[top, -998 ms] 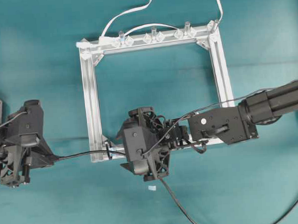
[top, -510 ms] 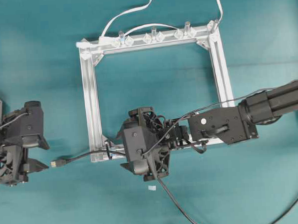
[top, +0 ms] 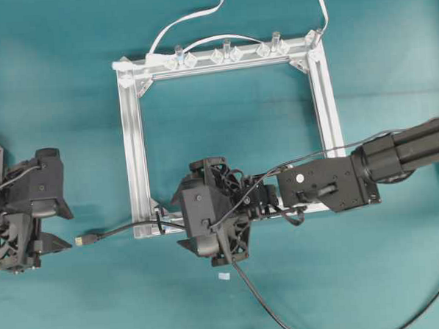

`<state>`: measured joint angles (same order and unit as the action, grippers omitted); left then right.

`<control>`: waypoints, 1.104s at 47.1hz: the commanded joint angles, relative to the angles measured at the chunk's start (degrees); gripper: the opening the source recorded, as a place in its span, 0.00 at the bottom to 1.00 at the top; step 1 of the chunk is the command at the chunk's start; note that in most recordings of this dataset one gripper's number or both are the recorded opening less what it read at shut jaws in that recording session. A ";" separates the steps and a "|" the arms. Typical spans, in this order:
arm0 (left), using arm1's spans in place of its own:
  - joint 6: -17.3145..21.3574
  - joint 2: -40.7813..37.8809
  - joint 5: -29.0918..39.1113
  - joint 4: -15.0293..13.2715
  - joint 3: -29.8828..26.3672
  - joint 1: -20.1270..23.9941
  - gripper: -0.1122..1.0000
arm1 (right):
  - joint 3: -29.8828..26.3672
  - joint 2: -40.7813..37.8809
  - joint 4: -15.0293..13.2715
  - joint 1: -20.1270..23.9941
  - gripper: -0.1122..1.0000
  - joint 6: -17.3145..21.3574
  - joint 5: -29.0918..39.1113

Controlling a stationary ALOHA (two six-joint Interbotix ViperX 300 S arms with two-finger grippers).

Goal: Insert the wire through the string loop located on the left side.

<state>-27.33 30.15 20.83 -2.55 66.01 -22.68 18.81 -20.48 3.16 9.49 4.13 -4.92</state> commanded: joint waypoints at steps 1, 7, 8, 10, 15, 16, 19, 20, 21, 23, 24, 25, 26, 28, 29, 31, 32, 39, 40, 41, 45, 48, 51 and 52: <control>1.32 0.70 -0.18 0.62 -1.41 -0.18 0.73 | -1.14 2.72 -0.09 0.09 0.86 0.00 -0.26; 2.02 1.32 -0.26 0.97 -1.58 0.18 0.72 | -1.05 3.78 -0.09 -0.18 0.86 -0.09 -0.26; 2.02 1.41 -0.26 1.14 -1.58 0.44 0.72 | -0.97 3.96 -0.09 -0.18 0.86 -0.09 -0.26; 2.02 1.58 -0.26 1.58 -1.76 0.70 0.72 | -0.97 4.22 -0.09 -0.26 0.86 -0.09 -0.09; 2.02 2.55 -0.26 5.01 -2.64 2.11 0.72 | -0.88 5.19 -0.09 -0.53 0.86 -0.26 1.05; 2.02 2.90 -0.26 5.71 -2.81 2.46 0.72 | -0.97 5.45 -0.09 -0.62 0.86 -0.26 1.41; 2.02 3.78 -0.26 7.21 -3.16 3.96 0.72 | -0.88 6.50 -0.09 -0.97 0.86 -0.35 2.55; 2.02 4.22 -0.26 7.56 -3.16 4.48 0.72 | -0.97 6.77 -0.18 -1.05 0.86 -0.35 2.81; 2.02 4.57 -0.26 7.65 -3.16 4.92 0.72 | -0.88 7.03 -0.18 -1.14 0.86 -0.35 3.08; 2.02 5.36 -0.26 7.82 -2.99 5.89 0.72 | -0.88 7.56 -0.62 -1.32 0.86 -0.35 3.52; 2.11 5.80 -0.26 7.91 -2.90 6.42 0.72 | -0.88 7.82 -0.79 -1.41 0.86 -0.35 3.78; 2.20 6.15 -0.26 8.00 -2.81 6.77 0.72 | -0.88 8.09 -1.05 -1.58 0.86 -0.35 3.96; 2.37 6.59 -0.26 8.00 -2.72 7.12 0.72 | -0.79 8.35 -1.41 -1.58 0.86 -0.35 4.22; 2.99 7.56 -0.35 8.09 -2.64 7.73 0.72 | -0.88 8.88 -2.02 -1.76 0.86 -0.35 4.66; 3.34 8.09 -0.26 8.09 -2.55 8.00 0.72 | -0.88 9.14 -2.37 -1.85 0.86 -0.35 4.92; 4.66 9.32 -0.26 8.09 -2.37 8.79 0.72 | -0.88 9.67 -2.90 -2.11 0.85 -0.35 5.36; 5.27 9.84 -0.26 8.09 -2.37 9.05 0.72 | -0.88 9.93 -3.16 -2.20 0.86 -0.35 5.54; 8.53 13.36 -0.26 8.09 -1.85 11.16 0.72 | -0.79 11.51 -3.96 -3.34 0.86 -0.26 6.59; 8.96 13.80 -0.26 8.09 -1.76 11.43 0.72 | -0.70 11.69 -3.96 -3.43 0.86 -0.35 6.59; 9.23 14.24 -0.26 8.09 -1.67 11.78 0.72 | -0.70 11.78 -3.96 -3.60 0.86 -0.26 6.59; 9.84 15.82 -0.26 8.09 -1.05 12.92 0.71 | -0.44 12.22 -3.96 -4.13 0.86 -0.35 6.59; 10.02 17.05 -0.26 8.09 -0.53 13.71 0.71 | -0.18 12.66 -3.96 -4.57 0.86 -0.26 6.59; 10.02 18.19 -0.26 8.09 0.00 14.15 0.71 | 0.18 13.10 -3.96 -4.83 0.86 -0.26 6.59; 10.02 18.63 -0.26 8.09 0.18 14.24 0.71 | 0.35 13.27 -3.96 -4.83 0.86 -0.26 6.59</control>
<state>-17.84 47.72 20.83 5.27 66.27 -9.14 19.34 -10.11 -0.62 4.75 3.87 1.85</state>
